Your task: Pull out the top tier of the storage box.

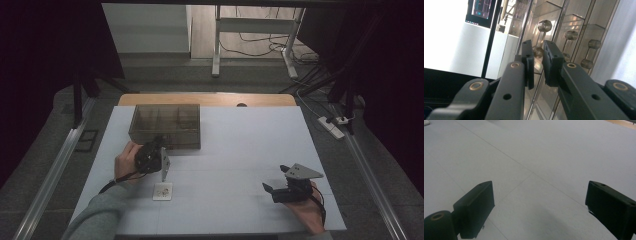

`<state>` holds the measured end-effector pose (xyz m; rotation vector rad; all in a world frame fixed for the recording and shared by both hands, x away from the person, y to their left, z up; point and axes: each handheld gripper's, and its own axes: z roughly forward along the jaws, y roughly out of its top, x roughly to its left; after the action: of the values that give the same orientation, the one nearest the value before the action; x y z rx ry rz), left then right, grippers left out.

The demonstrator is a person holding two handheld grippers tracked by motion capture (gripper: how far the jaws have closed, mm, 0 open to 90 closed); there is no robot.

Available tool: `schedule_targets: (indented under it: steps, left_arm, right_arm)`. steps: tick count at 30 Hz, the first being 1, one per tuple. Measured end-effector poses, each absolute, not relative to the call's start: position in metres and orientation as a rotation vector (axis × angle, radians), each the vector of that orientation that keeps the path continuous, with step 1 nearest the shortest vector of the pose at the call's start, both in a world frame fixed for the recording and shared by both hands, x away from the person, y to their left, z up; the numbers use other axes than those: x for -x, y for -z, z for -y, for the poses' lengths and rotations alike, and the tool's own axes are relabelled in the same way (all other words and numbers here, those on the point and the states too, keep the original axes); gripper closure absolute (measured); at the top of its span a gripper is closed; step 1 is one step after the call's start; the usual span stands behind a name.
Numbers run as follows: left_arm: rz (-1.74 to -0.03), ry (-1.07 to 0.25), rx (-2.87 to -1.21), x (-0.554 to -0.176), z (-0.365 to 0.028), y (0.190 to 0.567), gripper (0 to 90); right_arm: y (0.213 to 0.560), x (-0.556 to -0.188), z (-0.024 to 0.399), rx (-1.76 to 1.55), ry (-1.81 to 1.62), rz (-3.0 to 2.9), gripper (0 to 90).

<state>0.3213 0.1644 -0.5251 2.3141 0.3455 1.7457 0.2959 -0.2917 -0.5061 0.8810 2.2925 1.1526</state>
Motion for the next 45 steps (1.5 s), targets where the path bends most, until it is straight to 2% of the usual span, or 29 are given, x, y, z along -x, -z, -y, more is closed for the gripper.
schedule_targets:
  steps: [24,31,36,45]
  left_arm:
    - [-0.341,-1.725,-2.321,-0.304,-0.163,0.525,79.3]
    - [-0.382,-1.676,-2.322,-0.304,-0.164,0.522,77.5]
    - [-0.424,-1.595,-2.305,-0.304,-0.166,0.516,69.4]
    - [-0.448,-1.506,-2.302,-0.305,-0.17,0.512,61.5]
  right_arm:
    - [0.506,-0.296,0.292,-0.882,-1.151,-2.292,8.0]
    - [0.506,-0.296,0.292,-0.881,-1.151,-2.292,8.0]
    - [0.506,-0.296,0.292,-0.882,-1.153,-2.291,8.0]
    - [0.506,-0.295,0.292,-0.881,-1.151,-2.291,8.0]
